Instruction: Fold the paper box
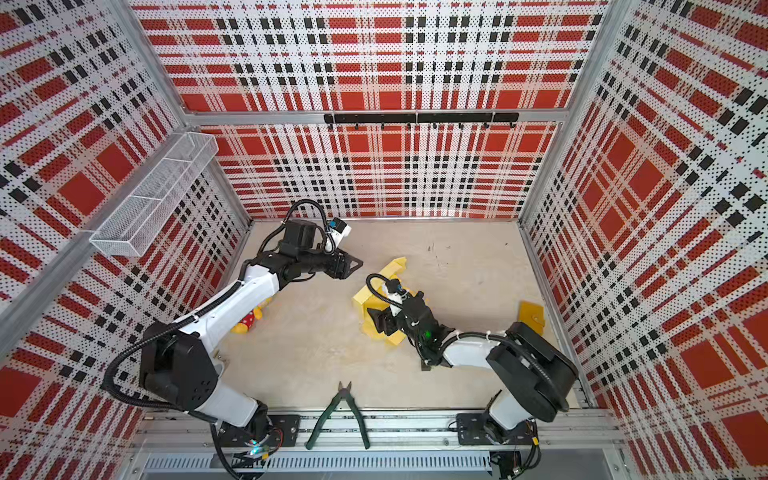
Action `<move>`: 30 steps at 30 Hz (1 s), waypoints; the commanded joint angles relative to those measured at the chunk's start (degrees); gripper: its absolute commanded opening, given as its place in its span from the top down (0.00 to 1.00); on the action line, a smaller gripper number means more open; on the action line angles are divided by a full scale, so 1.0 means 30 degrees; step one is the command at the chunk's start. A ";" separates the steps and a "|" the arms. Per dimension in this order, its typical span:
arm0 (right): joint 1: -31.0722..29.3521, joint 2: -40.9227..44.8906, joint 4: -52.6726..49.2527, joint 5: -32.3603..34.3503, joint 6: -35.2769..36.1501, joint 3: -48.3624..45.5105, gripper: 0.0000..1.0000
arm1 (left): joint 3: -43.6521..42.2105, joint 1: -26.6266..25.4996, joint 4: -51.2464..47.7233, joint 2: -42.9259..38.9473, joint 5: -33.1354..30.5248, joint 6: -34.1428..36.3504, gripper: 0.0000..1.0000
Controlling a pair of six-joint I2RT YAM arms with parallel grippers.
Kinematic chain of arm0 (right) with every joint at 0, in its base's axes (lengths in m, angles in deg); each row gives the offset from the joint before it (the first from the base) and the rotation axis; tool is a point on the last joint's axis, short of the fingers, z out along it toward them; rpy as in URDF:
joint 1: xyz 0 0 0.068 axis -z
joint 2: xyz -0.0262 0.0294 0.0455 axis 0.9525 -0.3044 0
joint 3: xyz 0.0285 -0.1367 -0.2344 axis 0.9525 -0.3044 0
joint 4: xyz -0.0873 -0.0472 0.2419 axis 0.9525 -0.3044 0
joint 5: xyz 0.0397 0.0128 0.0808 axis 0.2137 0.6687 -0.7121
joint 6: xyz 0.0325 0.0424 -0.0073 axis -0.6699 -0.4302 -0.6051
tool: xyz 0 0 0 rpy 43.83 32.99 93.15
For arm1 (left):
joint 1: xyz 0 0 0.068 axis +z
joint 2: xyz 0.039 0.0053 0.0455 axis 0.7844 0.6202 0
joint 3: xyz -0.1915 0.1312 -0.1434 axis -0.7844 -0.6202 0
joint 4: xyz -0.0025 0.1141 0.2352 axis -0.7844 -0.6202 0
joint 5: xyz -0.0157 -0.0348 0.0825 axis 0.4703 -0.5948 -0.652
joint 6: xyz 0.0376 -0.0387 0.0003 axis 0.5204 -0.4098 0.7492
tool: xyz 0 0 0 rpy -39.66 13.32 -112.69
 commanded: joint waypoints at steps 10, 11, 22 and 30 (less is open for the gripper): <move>0.1743 -0.1119 -0.3375 -0.0967 -1.1954 0.3559 0.27 | -0.4720 0.2381 0.2439 -0.2051 0.1591 -0.1163 0.11; 0.1922 -0.1554 -0.3025 -0.1281 -1.2755 0.3719 0.28 | -0.4979 0.2604 0.2604 -0.2173 0.1797 -0.1146 0.09; 0.2464 -0.5986 0.1193 -0.3746 -1.6185 0.5952 0.36 | -0.5760 0.5022 0.3728 -0.2946 0.2299 -0.2021 0.07; 0.2924 -0.6461 0.1094 -0.4533 -1.5350 0.6851 0.64 | -0.6005 0.5508 0.4131 -0.3087 0.2150 -0.2437 0.08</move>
